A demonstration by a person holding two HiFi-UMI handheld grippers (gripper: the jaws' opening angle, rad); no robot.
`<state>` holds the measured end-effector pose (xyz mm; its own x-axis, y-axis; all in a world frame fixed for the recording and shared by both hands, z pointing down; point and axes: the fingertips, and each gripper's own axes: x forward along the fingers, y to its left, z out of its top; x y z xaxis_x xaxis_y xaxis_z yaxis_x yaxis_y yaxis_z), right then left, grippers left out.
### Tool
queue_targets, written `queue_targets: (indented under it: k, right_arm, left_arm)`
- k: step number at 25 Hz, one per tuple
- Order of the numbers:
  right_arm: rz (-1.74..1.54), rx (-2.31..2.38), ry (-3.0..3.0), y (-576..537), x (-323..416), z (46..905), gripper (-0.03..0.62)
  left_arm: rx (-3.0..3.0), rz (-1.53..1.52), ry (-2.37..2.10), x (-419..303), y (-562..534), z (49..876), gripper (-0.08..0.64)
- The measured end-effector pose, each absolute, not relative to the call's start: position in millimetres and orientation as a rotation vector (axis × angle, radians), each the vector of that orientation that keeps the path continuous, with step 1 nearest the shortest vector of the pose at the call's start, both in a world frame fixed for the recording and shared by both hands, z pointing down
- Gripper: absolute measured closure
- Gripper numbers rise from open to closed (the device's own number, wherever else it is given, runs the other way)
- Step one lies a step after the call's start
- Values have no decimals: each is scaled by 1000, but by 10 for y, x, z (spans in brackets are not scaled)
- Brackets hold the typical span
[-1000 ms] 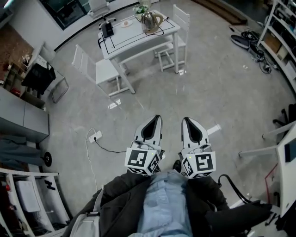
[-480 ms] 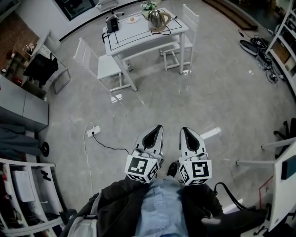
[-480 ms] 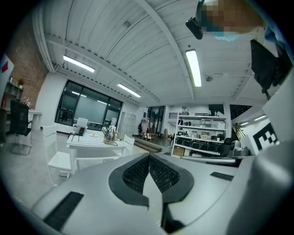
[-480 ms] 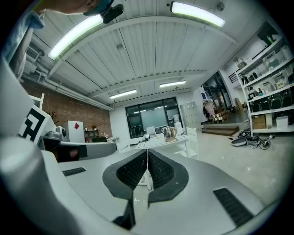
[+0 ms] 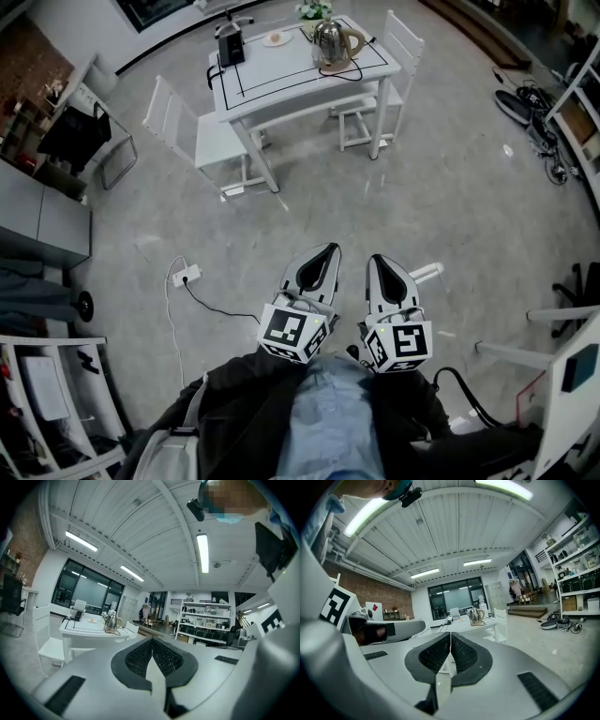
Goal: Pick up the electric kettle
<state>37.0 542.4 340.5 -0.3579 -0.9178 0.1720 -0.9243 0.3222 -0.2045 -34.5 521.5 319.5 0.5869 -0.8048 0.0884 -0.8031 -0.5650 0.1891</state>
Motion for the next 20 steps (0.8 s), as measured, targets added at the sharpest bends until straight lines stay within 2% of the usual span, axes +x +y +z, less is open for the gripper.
queue_targets:
  k: [12,20]
  right_arm:
    - [362,1726,-2555,4378,-262,3161,574]
    - [379,1756,-2526,4067,-217,3230,574]
  left_arm:
    - [2605,-105,-1350,-934,4184,2991,552]
    - [2576,-70,-1319,-948,3885,3157,552]
